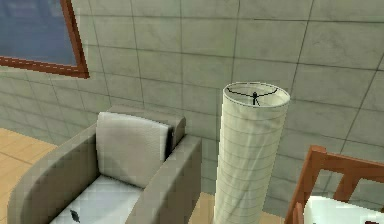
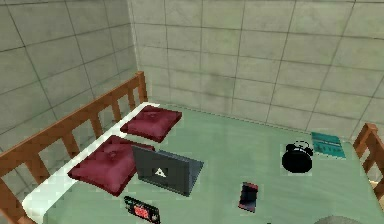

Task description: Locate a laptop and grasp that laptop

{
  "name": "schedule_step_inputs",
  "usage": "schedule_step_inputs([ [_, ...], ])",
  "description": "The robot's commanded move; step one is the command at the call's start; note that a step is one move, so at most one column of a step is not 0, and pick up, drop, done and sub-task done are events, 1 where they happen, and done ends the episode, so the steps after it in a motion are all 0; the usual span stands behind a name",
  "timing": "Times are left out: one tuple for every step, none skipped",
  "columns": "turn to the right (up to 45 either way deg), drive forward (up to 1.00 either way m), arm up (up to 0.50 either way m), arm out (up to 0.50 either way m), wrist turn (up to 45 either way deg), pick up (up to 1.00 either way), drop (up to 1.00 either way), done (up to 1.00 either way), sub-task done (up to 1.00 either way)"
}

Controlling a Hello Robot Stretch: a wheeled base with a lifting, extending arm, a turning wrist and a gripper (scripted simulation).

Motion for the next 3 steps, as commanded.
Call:
schedule_step_inputs([
  [0.0,0.0,0.0,0.42,0.0,0.0,0.0,0.0,0.0],
  [0.0,0.0,0.0,0.0,45.0,0.0,0.0,0.0,0.0],
  [0.0,0.0,0.0,0.0,45.0,0.0,0.0,0.0,0.0],
])
